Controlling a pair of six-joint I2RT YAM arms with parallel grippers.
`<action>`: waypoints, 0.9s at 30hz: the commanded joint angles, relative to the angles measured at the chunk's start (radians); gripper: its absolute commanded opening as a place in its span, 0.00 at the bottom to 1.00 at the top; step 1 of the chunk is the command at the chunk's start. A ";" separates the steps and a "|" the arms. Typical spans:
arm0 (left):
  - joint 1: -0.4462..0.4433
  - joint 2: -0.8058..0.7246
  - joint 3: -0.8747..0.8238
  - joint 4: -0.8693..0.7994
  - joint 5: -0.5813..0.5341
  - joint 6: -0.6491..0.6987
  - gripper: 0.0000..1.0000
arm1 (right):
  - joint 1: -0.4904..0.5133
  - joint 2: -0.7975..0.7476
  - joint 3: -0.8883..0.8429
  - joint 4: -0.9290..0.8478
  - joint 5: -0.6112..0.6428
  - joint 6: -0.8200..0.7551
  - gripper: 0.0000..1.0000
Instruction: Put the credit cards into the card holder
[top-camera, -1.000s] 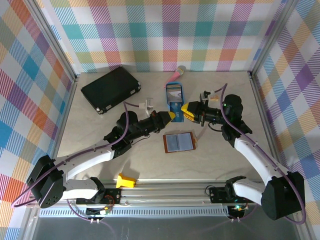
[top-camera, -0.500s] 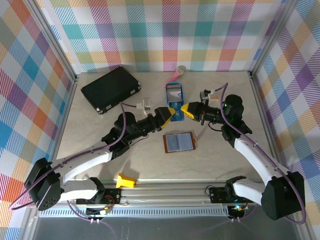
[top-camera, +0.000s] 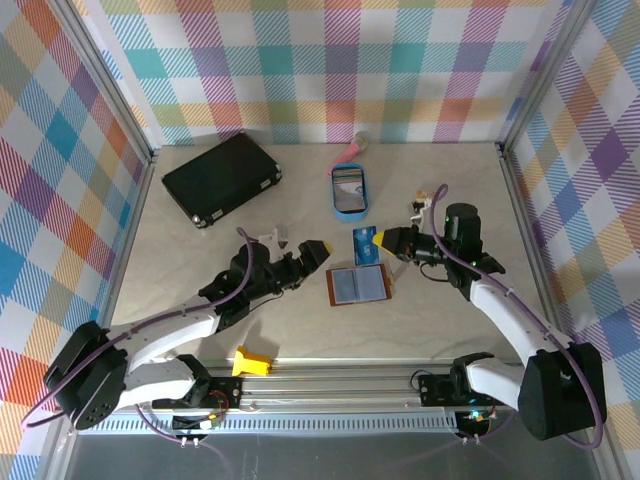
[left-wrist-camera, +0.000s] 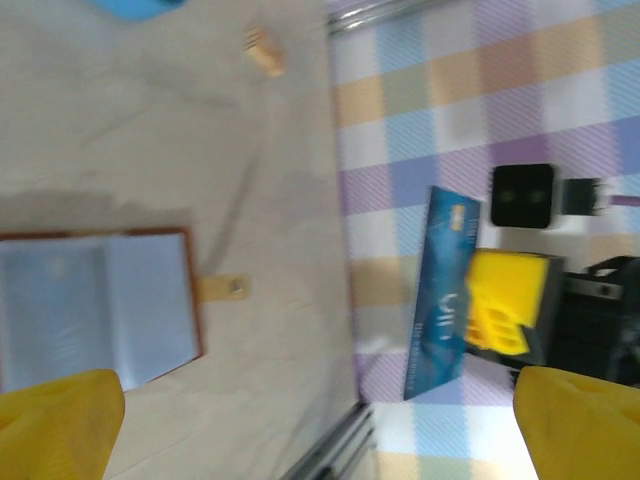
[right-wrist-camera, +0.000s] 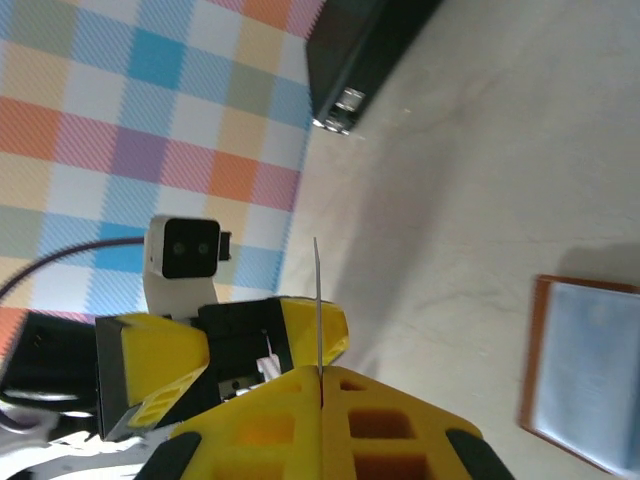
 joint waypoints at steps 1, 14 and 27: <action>0.028 0.079 -0.015 0.137 0.067 0.046 0.98 | -0.002 0.032 -0.050 -0.023 0.025 -0.193 0.00; 0.042 0.416 -0.007 0.391 0.144 0.039 0.86 | -0.002 0.212 -0.139 0.195 0.021 -0.208 0.00; 0.041 0.548 -0.021 0.532 0.159 -0.010 0.82 | -0.002 0.222 -0.179 0.220 0.044 -0.208 0.00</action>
